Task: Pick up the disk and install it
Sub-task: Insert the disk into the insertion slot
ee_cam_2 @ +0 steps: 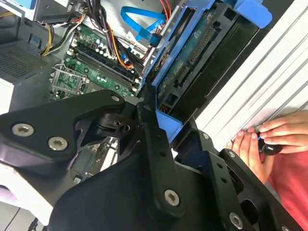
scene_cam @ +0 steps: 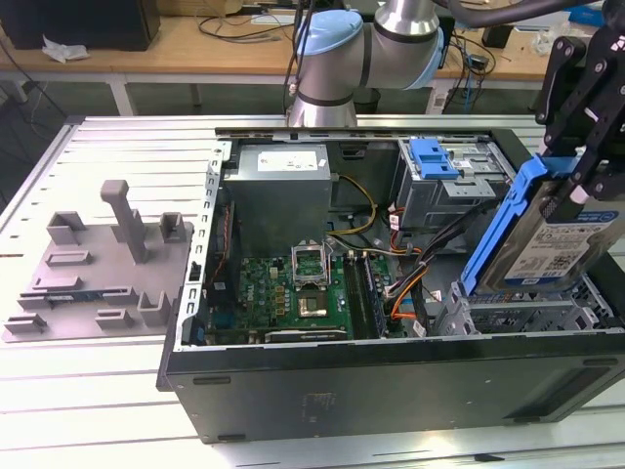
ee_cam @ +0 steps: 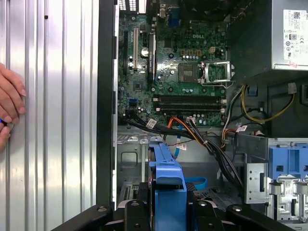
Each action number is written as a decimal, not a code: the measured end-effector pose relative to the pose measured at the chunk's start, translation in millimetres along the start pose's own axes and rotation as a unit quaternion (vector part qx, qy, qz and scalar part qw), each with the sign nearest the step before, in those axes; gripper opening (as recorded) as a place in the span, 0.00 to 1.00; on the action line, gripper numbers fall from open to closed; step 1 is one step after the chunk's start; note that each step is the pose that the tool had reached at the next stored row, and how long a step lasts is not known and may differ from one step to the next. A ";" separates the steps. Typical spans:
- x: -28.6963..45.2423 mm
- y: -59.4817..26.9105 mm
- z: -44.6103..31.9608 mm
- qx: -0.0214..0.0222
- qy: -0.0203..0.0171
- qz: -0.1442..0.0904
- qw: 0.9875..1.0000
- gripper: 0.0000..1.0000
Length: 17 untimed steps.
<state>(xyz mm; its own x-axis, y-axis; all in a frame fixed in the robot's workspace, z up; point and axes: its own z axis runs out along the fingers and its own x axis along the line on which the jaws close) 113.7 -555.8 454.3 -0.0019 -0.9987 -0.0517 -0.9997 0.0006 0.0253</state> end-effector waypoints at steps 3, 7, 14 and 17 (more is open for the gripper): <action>0.2 0.0 1.1 0.000 0.000 0.001 1.000 0.37; 0.4 -0.2 2.3 0.000 0.000 0.002 1.000 0.37; 0.6 -0.5 4.7 0.000 0.000 0.003 1.000 0.37; 0.7 -0.5 5.9 0.000 0.000 0.004 1.000 0.37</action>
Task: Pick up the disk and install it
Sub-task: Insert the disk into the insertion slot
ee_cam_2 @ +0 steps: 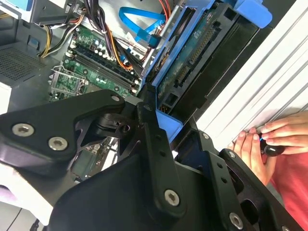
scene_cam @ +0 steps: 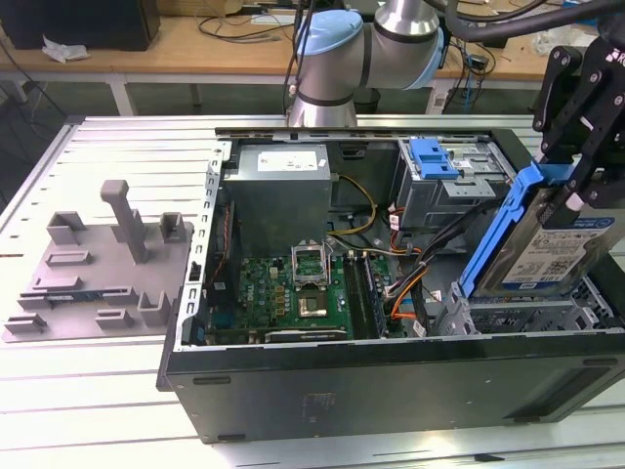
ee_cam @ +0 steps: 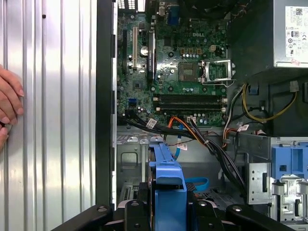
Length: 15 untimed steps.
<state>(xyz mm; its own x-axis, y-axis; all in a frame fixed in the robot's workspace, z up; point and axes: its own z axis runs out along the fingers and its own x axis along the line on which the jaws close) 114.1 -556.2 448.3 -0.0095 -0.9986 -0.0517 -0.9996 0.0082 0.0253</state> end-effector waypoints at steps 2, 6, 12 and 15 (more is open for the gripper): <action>0.1 -0.1 1.0 0.000 0.000 0.001 1.000 0.37; 0.2 -0.2 2.6 0.000 0.000 0.001 1.000 0.37; 0.3 -0.4 5.4 0.000 0.000 0.003 1.000 0.37; 0.5 -0.5 7.8 0.000 0.000 0.004 1.000 0.37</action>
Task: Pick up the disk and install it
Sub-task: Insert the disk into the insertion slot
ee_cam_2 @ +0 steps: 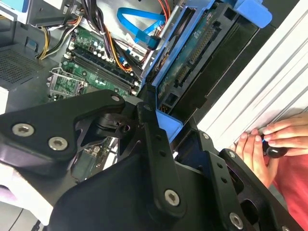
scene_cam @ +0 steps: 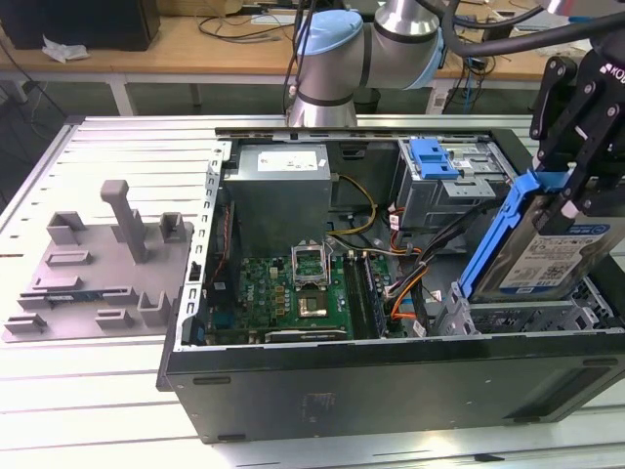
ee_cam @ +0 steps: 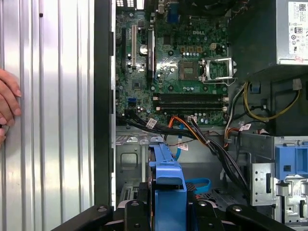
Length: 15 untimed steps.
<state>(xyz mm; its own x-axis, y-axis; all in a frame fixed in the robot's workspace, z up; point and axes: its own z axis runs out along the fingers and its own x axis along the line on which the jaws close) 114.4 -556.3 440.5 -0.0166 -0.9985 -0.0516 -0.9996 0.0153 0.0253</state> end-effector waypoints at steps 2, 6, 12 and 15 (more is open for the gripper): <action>0.1 -0.1 1.4 0.000 0.000 0.000 1.000 0.37; 0.2 -0.1 3.7 0.000 0.000 0.001 1.000 0.37; 0.4 -0.2 7.6 0.000 0.000 0.002 1.000 0.37; 0.5 -0.3 9.8 0.000 0.000 0.003 1.000 0.37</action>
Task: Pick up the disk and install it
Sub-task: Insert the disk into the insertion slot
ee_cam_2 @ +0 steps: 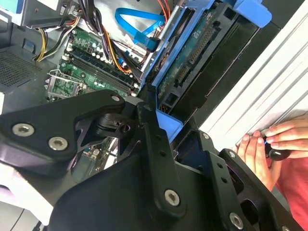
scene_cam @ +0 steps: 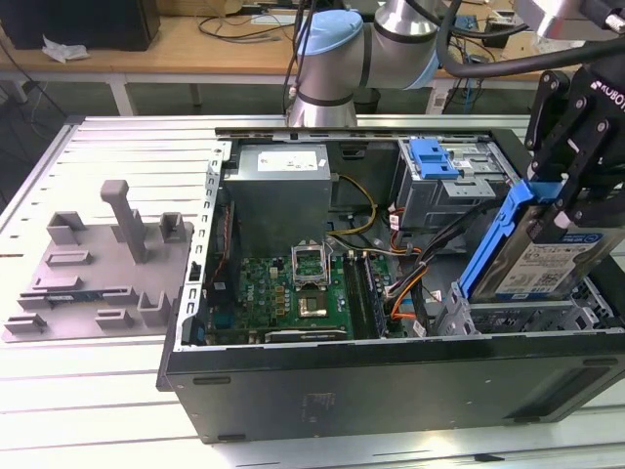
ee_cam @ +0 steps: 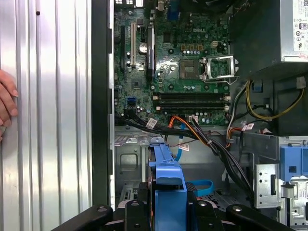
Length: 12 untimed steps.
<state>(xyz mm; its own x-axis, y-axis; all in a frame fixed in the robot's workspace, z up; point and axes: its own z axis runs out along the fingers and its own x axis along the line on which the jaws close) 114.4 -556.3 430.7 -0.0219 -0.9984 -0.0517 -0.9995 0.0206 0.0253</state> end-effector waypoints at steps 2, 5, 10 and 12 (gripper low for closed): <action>0.1 0.0 1.2 0.000 0.000 0.000 1.000 0.37; 0.2 -0.1 3.5 0.000 0.000 0.001 1.000 0.37; 0.4 -0.2 7.1 0.000 0.000 0.001 1.000 0.37; 0.4 -0.2 8.5 0.000 0.000 0.001 1.000 0.37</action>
<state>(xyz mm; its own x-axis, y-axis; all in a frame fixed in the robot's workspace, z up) 114.4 -556.3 422.2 -0.0247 -0.9984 -0.0517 -0.9994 0.0235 0.0252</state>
